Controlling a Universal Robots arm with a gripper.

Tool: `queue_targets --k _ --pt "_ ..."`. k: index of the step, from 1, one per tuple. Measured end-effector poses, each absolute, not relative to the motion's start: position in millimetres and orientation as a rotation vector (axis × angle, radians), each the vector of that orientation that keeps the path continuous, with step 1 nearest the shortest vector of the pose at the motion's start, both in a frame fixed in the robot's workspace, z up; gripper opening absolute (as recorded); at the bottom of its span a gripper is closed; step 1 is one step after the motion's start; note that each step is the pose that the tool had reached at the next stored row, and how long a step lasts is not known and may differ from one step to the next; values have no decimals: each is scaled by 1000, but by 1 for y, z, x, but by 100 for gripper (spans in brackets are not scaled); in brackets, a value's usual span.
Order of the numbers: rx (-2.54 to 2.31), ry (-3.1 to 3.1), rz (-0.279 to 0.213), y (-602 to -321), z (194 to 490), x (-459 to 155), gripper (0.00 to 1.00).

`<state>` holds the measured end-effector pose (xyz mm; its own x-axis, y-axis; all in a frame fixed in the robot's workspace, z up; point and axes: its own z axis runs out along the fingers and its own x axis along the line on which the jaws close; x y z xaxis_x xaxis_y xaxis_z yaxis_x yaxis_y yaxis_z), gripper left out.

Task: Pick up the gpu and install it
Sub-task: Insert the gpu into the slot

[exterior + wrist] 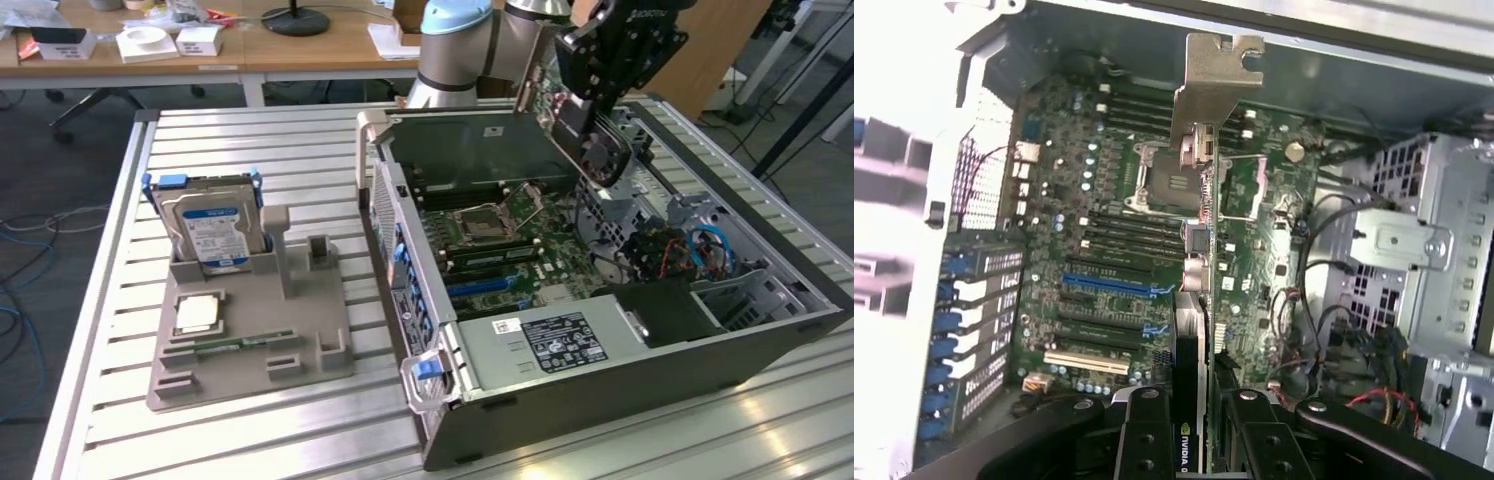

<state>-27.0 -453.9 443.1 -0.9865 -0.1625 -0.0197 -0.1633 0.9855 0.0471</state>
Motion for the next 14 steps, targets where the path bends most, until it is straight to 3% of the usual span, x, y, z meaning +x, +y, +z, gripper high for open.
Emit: queue_targets --k 14 --pt "-650 3063 79 -454 443 -27 26"
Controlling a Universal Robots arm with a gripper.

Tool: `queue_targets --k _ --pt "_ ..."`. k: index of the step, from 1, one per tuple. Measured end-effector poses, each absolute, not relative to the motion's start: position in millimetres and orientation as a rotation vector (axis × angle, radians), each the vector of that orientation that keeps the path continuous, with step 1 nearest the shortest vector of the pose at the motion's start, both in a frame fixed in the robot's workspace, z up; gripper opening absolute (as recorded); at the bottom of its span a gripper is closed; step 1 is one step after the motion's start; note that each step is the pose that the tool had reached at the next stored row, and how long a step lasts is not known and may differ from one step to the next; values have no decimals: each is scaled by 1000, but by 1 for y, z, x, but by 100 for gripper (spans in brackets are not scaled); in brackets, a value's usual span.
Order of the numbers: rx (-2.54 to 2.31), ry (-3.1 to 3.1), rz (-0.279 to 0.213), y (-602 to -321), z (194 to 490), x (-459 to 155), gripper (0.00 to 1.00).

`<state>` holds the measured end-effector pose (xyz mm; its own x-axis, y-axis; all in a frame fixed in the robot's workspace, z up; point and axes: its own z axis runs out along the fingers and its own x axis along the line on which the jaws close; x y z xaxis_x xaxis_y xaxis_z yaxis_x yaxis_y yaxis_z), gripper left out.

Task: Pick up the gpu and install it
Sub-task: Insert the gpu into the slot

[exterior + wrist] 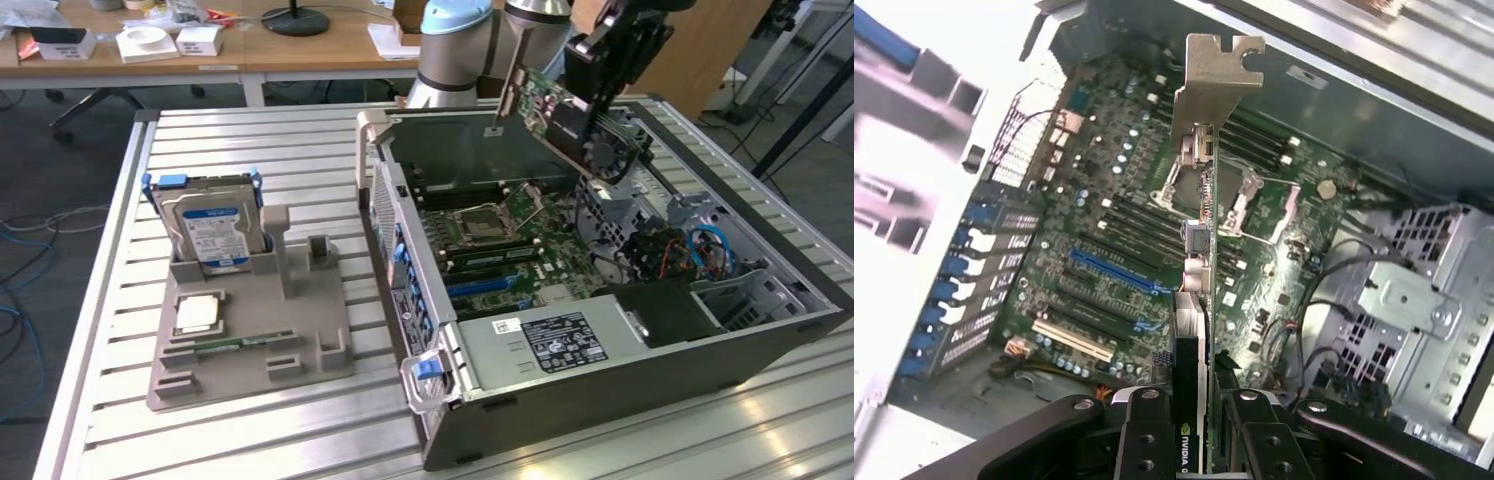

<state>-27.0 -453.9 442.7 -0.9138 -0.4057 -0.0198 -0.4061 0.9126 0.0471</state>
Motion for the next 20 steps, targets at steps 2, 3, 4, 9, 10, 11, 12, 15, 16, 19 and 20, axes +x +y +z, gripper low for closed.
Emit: queue_targets --k 2,3,4,9,10,11,12,15,16,19,20 --pt "-706 3051 79 -454 443 -27 26" --pt "-733 3045 79 -454 443 -27 26" --pt "-761 3039 79 -454 443 -27 26" --pt "-900 3003 80 -454 443 -27 26" --pt "-927 2995 80 -454 443 -27 26" --pt "-954 2987 80 -454 443 -27 26" --pt "-981 2979 80 -454 443 -27 26" --pt "-1063 2952 80 -454 443 -27 26" --pt "-1090 2943 80 -454 443 -27 26" --pt "-1169 2914 80 -454 443 -27 26" --pt "-1196 2903 80 -454 443 -27 26"
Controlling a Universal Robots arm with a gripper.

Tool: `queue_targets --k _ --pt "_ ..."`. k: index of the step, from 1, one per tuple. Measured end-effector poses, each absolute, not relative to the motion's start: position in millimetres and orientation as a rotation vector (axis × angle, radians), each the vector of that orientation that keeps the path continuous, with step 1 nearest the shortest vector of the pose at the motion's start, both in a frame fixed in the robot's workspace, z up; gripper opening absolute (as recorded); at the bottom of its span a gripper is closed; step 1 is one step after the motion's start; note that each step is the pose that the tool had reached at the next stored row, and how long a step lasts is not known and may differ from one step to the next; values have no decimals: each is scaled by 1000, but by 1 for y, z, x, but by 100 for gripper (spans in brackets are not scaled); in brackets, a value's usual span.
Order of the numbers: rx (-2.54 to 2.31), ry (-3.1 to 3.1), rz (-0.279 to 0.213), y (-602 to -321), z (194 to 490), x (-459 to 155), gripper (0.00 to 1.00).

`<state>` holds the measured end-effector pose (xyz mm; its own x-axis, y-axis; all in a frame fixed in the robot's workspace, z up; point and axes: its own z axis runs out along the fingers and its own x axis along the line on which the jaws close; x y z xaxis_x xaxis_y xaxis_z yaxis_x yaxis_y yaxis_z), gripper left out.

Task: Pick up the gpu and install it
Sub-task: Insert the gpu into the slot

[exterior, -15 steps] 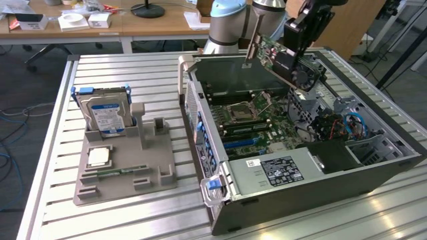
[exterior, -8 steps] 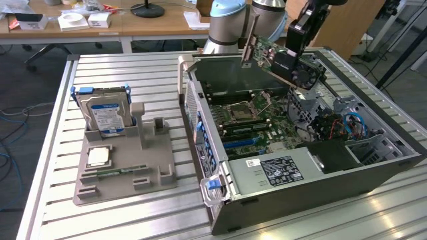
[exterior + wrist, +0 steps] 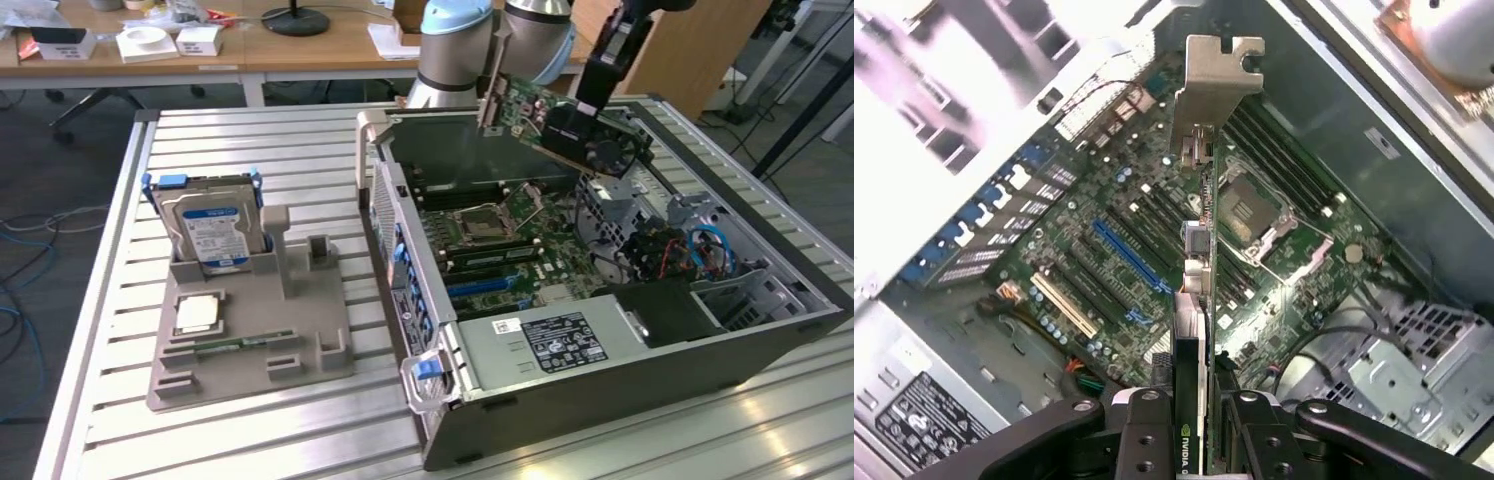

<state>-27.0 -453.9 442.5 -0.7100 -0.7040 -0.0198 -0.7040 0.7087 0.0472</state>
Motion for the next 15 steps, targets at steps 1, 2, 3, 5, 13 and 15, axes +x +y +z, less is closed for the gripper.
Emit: queue_targets --k 1,2,3,5,13,15 --pt "-1223 2893 80 -454 443 -27 26" --pt "-1249 2882 80 -454 443 -27 26" --pt "-1276 2871 80 -454 443 -27 26" --pt "-1329 2848 80 -454 443 -27 26" --pt "-1533 2747 80 -454 442 -27 26" --pt "-1583 2720 80 -454 442 -27 26"
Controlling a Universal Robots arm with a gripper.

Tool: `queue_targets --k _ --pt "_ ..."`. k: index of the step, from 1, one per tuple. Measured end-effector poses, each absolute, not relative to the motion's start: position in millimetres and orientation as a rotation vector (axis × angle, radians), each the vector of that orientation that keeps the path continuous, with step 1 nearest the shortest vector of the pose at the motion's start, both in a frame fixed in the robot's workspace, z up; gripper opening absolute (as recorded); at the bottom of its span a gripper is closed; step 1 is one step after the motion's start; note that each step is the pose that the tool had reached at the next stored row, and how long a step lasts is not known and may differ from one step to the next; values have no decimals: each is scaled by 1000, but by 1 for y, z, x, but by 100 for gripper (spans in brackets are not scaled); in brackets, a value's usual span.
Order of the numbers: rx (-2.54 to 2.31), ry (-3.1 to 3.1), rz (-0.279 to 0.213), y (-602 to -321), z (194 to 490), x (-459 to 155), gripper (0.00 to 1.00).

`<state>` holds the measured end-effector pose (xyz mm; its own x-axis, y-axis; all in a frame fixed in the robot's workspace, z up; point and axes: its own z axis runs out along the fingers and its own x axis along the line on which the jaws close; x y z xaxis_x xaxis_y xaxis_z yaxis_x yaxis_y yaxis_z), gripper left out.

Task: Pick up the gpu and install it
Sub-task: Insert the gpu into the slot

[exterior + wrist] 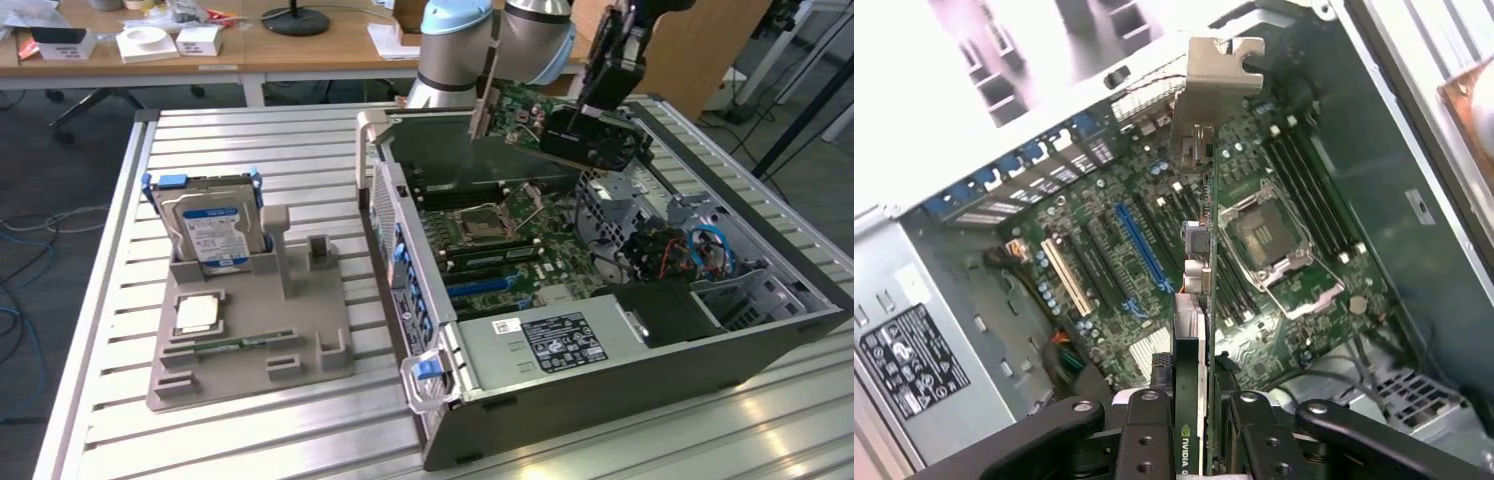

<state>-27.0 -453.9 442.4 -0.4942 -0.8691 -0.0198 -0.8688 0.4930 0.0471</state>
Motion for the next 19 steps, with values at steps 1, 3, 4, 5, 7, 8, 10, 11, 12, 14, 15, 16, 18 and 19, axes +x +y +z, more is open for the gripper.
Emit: queue_targets --k 1,3,4,5,7,8,10,11,12,14,15,16,18,19 --pt "1600 -2694 -79 -454 442 -27 26" --pt "1650 -2663 -79 -454 442 -27 26" --pt "1674 -2647 -79 -454 442 -27 26" --pt "1697 -2632 -79 -454 442 -27 26" --pt "1744 -2600 -79 -454 442 -27 26" --pt "1768 -2583 -78 -454 442 -27 26" --pt "1814 -2550 -78 -454 442 -27 26" --pt "1837 -2533 -78 -454 442 -27 26" --pt "1859 -2516 -78 -454 442 -27 26" --pt "1904 -2482 -77 -454 441 -27 26" --pt "1928 -2463 -77 -454 441 -27 26" --pt "1949 -2445 -77 -454 441 -27 26" --pt "1992 -2409 -77 -454 441 -27 26" --pt "2014 -2390 -76 -454 441 -27 26"
